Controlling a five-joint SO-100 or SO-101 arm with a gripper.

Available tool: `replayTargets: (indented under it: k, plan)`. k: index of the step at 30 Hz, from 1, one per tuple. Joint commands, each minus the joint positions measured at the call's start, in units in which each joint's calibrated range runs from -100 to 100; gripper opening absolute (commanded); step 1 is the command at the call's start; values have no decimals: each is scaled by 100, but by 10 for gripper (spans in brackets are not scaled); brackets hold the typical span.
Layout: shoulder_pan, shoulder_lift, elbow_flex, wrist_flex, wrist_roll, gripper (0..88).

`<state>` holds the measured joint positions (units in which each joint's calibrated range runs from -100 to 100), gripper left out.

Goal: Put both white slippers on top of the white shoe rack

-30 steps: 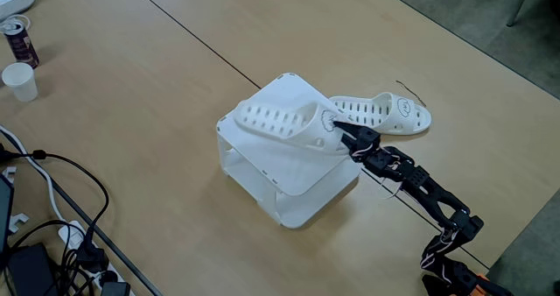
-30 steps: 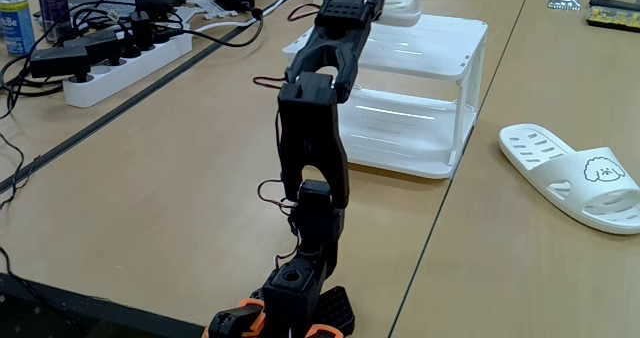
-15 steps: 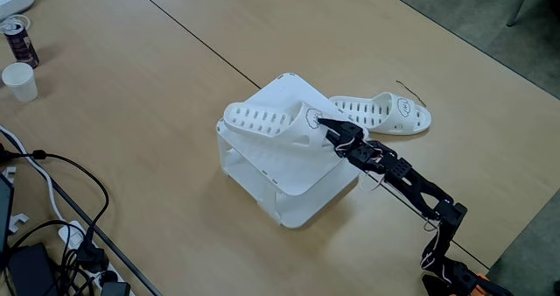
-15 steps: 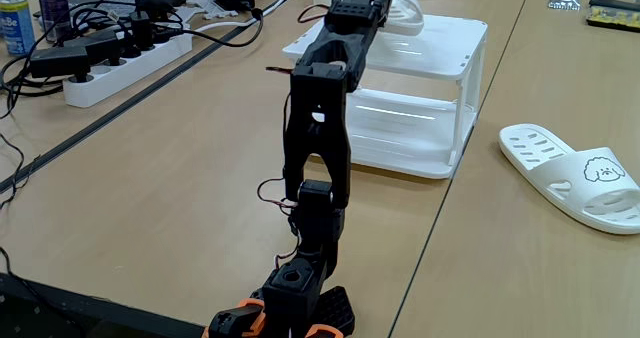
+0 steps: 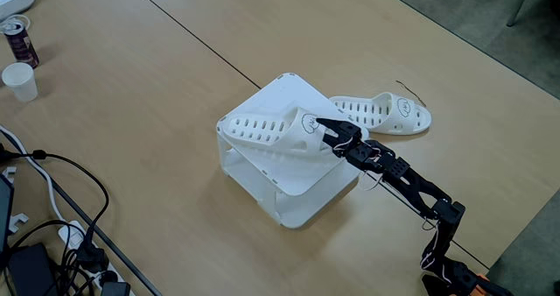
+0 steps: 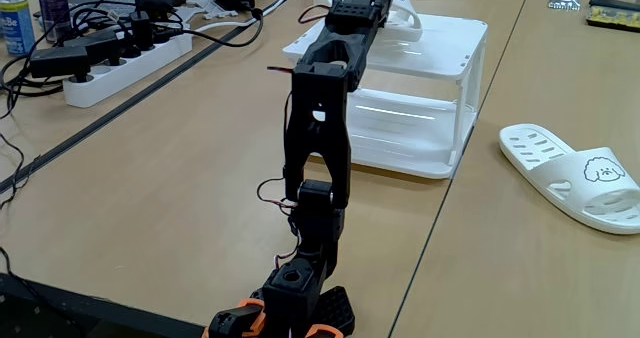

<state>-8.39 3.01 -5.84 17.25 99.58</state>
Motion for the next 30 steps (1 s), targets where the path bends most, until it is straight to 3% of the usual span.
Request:
replayTargets:
  k: [1,30]
  plan:
    - [8,-145,-557,0,42,191]
    - [-25,-204,-1071,-43,42,191]
